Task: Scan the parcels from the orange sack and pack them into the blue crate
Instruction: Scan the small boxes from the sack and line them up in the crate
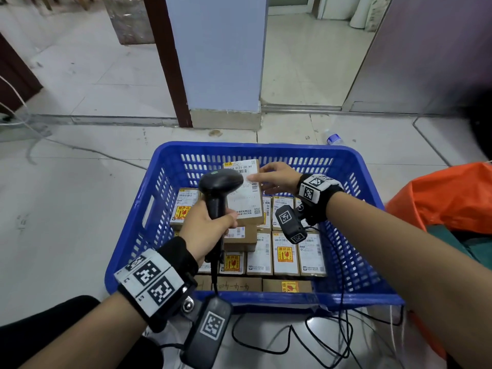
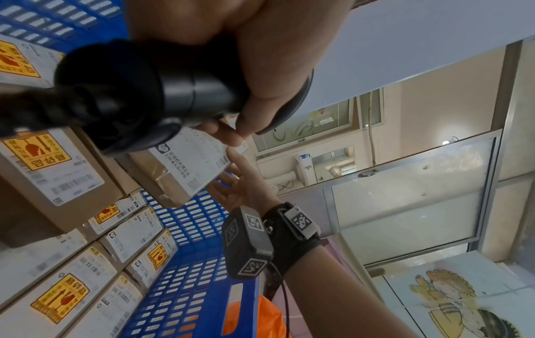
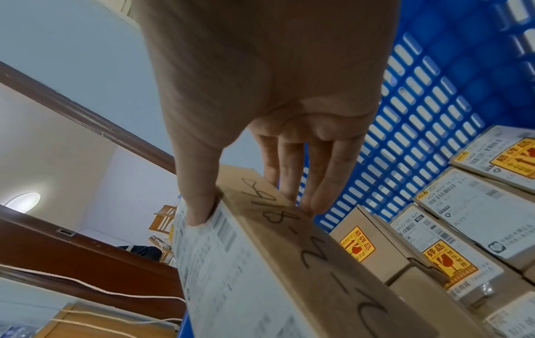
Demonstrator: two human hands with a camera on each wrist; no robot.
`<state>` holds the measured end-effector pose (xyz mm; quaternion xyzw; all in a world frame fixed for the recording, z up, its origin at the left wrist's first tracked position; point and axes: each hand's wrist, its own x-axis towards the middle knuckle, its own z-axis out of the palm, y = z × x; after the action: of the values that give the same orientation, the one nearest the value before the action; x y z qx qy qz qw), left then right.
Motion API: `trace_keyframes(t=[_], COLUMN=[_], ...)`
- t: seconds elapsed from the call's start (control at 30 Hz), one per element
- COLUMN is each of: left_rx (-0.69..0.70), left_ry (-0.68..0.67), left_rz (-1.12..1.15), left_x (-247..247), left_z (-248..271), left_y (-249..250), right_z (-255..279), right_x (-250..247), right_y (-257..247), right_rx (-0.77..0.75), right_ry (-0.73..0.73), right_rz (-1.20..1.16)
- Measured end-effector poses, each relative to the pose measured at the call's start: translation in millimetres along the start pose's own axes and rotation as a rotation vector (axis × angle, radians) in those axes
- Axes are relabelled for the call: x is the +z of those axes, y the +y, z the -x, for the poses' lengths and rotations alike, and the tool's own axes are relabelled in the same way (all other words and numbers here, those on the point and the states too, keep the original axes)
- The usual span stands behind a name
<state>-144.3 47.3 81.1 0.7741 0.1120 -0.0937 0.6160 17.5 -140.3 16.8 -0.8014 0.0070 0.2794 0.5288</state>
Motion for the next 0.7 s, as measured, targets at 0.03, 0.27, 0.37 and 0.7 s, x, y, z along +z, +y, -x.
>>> trace_keyframes(t=[0.03,0.27,0.37,0.7], left_rx=[-0.001,0.012,0.006,-0.012], left_ry=[0.01,0.022,0.024,0.012], left_rz=[0.002,0.023,0.026,0.08], left_x=[0,-1,-1,-19], left_z=[0,-1,-1,3], left_y=[0,1,0,4], right_z=[0,2,2,6], right_x=[1,4,4,6], right_y=[1,4,3,9], right_rx=[-0.001,-0.006,-0.003,0.041], right_ry=[-0.006,-0.014,-0.017,0.005], right_rz=[-0.007,-0.052,-0.045,-0.105])
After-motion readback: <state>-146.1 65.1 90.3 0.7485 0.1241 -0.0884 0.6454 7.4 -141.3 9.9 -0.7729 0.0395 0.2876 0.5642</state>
